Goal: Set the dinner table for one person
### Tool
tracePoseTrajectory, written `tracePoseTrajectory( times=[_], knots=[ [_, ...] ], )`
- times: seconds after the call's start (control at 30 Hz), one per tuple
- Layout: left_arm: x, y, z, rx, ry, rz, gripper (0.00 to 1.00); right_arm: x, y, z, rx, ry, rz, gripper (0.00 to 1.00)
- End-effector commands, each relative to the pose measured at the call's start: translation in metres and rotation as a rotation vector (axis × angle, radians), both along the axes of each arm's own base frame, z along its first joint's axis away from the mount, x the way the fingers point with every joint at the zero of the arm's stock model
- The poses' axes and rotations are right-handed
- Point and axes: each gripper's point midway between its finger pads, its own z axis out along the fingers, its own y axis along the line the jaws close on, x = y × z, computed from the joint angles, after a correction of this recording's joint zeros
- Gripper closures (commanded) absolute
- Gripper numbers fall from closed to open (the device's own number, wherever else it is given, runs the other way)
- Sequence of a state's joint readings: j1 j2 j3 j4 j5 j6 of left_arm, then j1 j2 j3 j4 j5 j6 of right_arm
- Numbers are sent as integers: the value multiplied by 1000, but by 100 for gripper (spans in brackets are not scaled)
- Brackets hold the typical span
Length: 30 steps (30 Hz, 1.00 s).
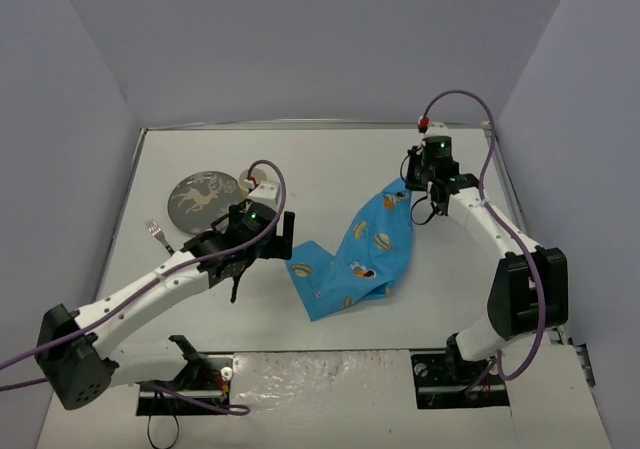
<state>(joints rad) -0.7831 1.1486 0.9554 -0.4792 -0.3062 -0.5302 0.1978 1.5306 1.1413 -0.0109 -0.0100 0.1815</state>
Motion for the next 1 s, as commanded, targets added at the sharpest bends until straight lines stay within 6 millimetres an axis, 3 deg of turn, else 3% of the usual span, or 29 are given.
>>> tracePoseTrajectory(
  times=[0.0,0.13,0.33,0.57,0.67,0.83,0.9,0.97],
  knots=[
    [33,-47,-5,-108,-17,-47,18,-16,-13,2,21,-58,-88,100],
    [45,-61,-36,-66,56,-44,21,-45,-32,-9,28,-54,-172,100],
    [48,-63,-80,-19,139,-13,25,-71,-29,-12,88,-78,-160,100],
    [50,-66,-117,31,206,-4,28,-76,-28,-9,96,-96,-152,100],
    [49,-69,-127,28,230,-10,33,-78,-30,-3,102,-117,-158,100],
    [42,-58,-149,71,268,22,73,-85,-41,16,125,-183,-211,100],
    [39,-52,-152,86,274,37,97,-89,-46,24,133,-215,-232,100],
    [39,-41,-152,102,271,64,100,-92,-48,30,138,-234,-243,100]
  ],
)
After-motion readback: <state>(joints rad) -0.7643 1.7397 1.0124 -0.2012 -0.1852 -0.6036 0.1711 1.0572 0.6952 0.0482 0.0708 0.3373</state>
